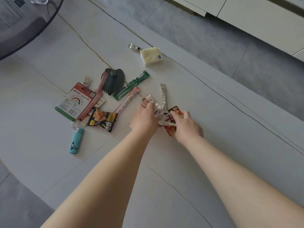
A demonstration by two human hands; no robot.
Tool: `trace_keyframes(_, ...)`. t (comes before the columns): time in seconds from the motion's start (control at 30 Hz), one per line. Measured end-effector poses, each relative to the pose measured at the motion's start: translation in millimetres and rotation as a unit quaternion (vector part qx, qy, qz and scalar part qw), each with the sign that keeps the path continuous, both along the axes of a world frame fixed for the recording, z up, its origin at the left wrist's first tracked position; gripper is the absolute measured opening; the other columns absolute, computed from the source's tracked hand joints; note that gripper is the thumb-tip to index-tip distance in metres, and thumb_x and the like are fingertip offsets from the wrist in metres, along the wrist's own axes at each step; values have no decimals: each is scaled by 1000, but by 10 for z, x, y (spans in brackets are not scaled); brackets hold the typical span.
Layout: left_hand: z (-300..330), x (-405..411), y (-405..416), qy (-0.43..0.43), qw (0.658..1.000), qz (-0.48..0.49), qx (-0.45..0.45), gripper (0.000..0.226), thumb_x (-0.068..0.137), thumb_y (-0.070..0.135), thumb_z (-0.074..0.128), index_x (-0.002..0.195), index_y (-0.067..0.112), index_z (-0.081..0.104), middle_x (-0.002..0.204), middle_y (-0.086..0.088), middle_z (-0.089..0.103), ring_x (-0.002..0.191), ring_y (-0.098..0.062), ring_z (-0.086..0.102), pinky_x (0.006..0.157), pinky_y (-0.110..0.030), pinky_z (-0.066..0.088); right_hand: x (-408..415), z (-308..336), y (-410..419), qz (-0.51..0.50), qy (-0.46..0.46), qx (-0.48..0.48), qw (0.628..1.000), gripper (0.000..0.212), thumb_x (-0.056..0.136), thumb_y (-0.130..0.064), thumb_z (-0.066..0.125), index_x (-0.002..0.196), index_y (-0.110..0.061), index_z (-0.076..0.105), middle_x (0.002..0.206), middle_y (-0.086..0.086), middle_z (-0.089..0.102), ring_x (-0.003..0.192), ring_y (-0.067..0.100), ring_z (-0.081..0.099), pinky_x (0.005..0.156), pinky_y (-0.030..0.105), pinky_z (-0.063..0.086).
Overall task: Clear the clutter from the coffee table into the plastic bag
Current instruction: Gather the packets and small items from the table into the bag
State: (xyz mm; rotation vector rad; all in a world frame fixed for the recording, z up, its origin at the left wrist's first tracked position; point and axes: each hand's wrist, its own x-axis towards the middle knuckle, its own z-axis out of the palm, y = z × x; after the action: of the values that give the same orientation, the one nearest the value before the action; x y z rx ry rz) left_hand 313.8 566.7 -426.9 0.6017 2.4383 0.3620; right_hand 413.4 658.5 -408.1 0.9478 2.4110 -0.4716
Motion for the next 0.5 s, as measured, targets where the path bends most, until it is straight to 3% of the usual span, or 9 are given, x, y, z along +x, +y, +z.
trace_keyframes(0.17,-97,-32,72,-34,998,43,17,56,83,36,71,123,14,39,122,-10,45,103,-33,56,72,-40,47,76,-130,-42,-25,21,3,999,54,90,-15,54,137,-34,36,137,9,29,101,36,60,85,39,47)
trace_keyframes(0.27,-157,-22,82,-31,998,52,4,63,84,26,72,131,8,34,129,-12,48,108,-34,57,72,-40,46,107,-140,-57,-28,34,-1,999,55,88,-13,56,135,-35,38,131,9,32,98,35,61,82,38,48)
trace_keyframes(0.37,-143,42,46,-23,999,25,-18,77,88,13,64,147,19,16,121,-10,53,102,-32,58,68,-39,46,162,-120,-100,-26,20,-10,999,54,87,-11,57,132,-33,39,126,10,33,96,34,61,81,37,49)
trace_keyframes(0.43,-111,105,-15,-22,999,27,-28,67,90,15,60,144,22,21,114,-9,53,97,-31,58,67,-37,46,216,-110,-142,-33,12,-11,999,50,85,-14,62,127,-26,37,124,10,34,93,34,62,77,37,49)
trace_keyframes(0.5,-109,176,-105,-13,998,43,-37,39,91,18,58,124,16,37,109,-8,57,91,-28,58,66,-37,47,267,-91,-199,-34,2,-15,999,58,83,-18,65,129,-22,30,124,11,33,93,33,62,70,34,47)
